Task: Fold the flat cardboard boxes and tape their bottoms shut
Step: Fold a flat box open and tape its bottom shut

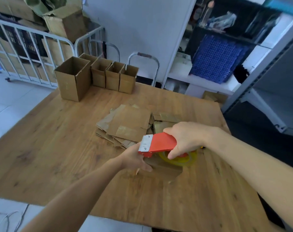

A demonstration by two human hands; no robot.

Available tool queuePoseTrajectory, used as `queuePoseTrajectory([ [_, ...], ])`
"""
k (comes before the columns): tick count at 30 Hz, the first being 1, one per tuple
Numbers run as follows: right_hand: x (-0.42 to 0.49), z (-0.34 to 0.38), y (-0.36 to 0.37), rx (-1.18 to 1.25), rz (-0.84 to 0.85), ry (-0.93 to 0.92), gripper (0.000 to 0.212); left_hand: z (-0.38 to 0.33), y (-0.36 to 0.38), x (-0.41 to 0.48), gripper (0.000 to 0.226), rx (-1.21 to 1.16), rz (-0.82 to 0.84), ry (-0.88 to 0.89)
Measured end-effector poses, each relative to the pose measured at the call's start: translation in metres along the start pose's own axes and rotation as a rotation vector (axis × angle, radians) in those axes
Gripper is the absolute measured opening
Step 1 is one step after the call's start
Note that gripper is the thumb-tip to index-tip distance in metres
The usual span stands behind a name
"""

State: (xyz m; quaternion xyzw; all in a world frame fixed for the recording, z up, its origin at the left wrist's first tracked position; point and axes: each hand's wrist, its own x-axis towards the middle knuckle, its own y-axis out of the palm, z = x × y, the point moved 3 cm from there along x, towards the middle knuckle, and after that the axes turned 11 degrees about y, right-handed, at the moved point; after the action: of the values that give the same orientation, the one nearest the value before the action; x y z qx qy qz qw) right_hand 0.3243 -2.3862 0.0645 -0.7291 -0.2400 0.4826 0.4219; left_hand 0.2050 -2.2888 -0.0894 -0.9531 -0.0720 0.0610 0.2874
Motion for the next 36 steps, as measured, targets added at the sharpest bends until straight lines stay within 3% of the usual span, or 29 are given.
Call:
queuePoseTrajectory([
  [10,-0.031,-0.061,0.012,0.131,0.028,0.1,0.075,0.008,-0.019,-0.001,0.109,0.048,-0.022,-0.006],
  [13,-0.046,-0.098,0.023,0.122,0.027,0.164,0.086,0.008,-0.021,-0.001,0.109,0.096,0.014,-0.004],
  [18,-0.052,-0.116,0.062,0.2,-0.002,0.14,0.073,0.0,-0.014,0.007,0.106,0.124,0.07,0.024],
  [28,-0.05,-0.114,0.113,0.249,0.001,0.107,0.073,-0.002,-0.014,0.006,0.113,0.189,0.096,0.001],
  [32,-0.049,-0.111,0.134,0.335,-0.018,0.138,0.076,-0.008,-0.017,0.007,0.118,0.424,0.171,0.024],
  [36,-0.047,-0.109,0.143,0.38,-0.033,0.135,0.079,-0.043,0.007,0.012,0.128,0.745,0.211,0.161],
])
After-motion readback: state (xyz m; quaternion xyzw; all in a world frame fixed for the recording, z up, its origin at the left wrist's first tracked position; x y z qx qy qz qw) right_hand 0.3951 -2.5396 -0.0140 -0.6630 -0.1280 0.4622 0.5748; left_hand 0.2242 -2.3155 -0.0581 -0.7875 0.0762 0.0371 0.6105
